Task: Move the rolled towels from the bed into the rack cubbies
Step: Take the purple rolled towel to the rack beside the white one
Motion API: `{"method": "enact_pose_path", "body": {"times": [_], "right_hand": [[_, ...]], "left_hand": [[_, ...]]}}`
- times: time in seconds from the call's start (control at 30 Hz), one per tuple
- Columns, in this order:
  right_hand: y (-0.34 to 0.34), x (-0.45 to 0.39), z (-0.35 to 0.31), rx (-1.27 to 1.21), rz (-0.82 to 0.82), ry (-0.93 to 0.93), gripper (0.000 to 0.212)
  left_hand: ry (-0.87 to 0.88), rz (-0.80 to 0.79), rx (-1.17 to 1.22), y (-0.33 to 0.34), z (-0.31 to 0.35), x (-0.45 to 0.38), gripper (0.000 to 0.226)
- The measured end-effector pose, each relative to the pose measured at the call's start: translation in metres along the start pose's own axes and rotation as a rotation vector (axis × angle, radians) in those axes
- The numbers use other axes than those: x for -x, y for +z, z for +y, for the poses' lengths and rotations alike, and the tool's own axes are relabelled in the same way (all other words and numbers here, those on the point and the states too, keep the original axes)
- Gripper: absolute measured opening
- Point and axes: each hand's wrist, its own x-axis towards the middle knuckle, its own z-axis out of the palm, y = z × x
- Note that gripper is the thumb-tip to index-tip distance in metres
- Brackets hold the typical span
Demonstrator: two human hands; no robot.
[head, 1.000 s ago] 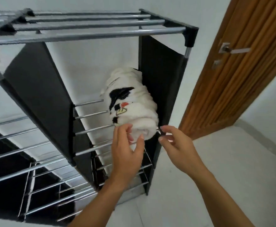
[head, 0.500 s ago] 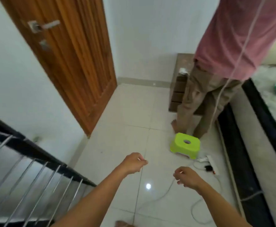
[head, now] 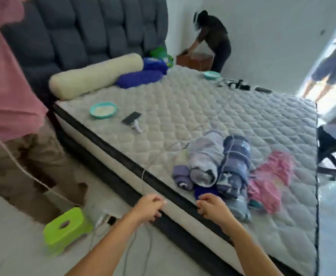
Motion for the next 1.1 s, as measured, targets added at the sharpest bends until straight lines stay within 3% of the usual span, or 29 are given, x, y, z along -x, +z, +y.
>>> {"method": "enact_pose_path", "body": {"times": [0.1, 0.2, 0.37, 0.43, 0.57, 0.73, 0.87, 1.1], "right_hand": [[-0.060, -0.016, 0.008, -0.118, 0.197, 0.040, 0.013], [-0.104, -0.030, 0.018, -0.175, 0.367, 0.070, 0.016], [-0.159, -0.069, 0.048, -0.265, 0.532, 0.197, 0.021], [-0.173, -0.084, 0.044, -0.276, 0.552, 0.224, 0.028], [-0.198, -0.124, 0.009, -0.191, 0.498, 0.177, 0.029], [-0.241, -0.218, -0.019, -0.002, 0.372, 0.071, 0.064], [-0.263, -0.271, -0.029, 0.159, 0.284, 0.021, 0.073], [-0.266, -0.322, -0.009, 0.099, 0.165, 0.048, 0.061]], "left_hand": [[0.029, -0.126, 0.004, 0.046, 0.063, -0.044, 0.016], [-0.058, -0.270, 0.143, 0.090, 0.111, -0.085, 0.016], [-0.477, -0.512, 0.218, 0.150, 0.149, -0.138, 0.077], [-0.583, -0.554, 0.268, 0.167, 0.153, -0.144, 0.087], [-0.654, -0.521, 0.436, 0.182, 0.154, -0.159, 0.081], [-0.692, -0.403, 0.620, 0.192, 0.151, -0.191, 0.060], [-0.724, -0.309, 0.694, 0.205, 0.148, -0.198, 0.048], [-0.735, -0.164, 0.790, 0.215, 0.152, -0.196, 0.041]]}}
